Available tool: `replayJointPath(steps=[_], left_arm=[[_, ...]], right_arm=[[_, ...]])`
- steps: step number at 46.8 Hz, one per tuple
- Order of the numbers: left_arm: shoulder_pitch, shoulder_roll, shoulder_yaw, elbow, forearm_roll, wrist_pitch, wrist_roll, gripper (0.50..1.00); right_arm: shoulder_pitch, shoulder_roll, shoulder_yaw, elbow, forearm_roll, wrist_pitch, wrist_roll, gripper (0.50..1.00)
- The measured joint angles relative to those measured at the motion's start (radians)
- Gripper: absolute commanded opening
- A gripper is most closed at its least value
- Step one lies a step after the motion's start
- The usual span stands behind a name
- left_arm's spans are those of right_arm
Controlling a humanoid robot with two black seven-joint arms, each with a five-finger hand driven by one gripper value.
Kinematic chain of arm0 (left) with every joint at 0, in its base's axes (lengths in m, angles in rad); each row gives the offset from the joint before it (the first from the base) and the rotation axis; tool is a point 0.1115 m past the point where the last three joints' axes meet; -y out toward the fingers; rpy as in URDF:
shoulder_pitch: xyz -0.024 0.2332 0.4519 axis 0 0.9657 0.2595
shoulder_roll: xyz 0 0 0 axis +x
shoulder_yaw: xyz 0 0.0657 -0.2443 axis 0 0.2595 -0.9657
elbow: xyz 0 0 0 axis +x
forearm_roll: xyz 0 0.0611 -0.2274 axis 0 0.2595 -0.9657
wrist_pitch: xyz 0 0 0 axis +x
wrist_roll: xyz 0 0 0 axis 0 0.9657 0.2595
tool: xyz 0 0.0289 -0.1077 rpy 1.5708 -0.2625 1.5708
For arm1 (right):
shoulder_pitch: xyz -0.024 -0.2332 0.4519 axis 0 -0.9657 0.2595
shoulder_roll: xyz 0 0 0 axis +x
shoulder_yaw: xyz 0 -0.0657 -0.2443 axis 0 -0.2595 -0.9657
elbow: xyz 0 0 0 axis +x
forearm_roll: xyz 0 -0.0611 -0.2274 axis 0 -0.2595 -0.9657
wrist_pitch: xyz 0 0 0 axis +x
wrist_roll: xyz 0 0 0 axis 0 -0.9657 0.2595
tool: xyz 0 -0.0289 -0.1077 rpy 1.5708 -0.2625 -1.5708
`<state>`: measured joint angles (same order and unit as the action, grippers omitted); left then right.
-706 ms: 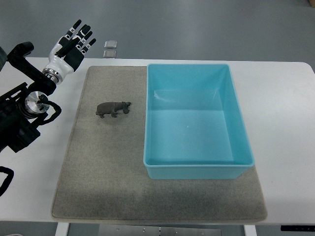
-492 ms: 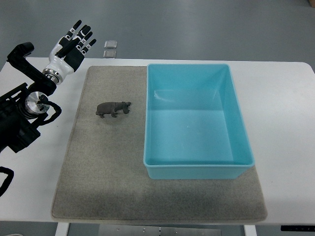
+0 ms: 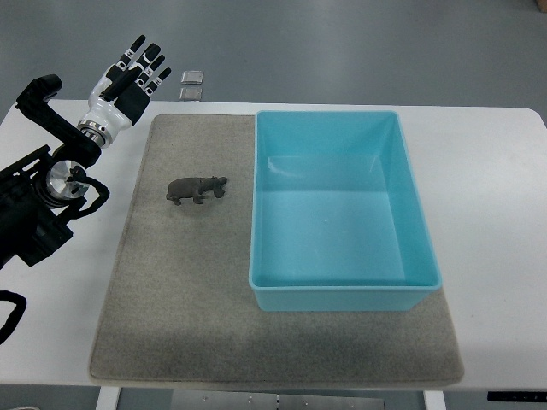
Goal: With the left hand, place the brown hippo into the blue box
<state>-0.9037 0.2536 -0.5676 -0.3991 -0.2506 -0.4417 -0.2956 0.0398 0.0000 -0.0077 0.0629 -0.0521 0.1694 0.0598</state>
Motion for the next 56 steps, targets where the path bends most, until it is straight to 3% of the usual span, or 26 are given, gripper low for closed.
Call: replayJointPath(steps=[25, 38, 51, 56], left_arm=[[-0.018, 0.032, 0.043, -0.003, 0.005, -0.021, 0.0, 0.994], [-0.073, 0.084, 0.192, -0.009, 0.005, -0.053, 0.0, 0.994], [-0.08, 0.191, 0.281, -0.164, 0.028, -0.06, 0.0, 0.992], [-0.082, 0.199, 0.284, -0.174, 0.092, -0.06, 0.0, 0.994]], right_arm=[[0.0, 0.0, 0.0, 0.0, 0.0, 0.0, 0.0, 0.936], [0.0, 0.0, 0.0, 0.0, 0.0, 0.0, 0.0, 0.936], [0.0, 0.0, 0.0, 0.0, 0.0, 0.0, 0.0, 0.936], [0.0, 0.0, 0.0, 0.0, 0.0, 0.0, 0.0, 0.936]])
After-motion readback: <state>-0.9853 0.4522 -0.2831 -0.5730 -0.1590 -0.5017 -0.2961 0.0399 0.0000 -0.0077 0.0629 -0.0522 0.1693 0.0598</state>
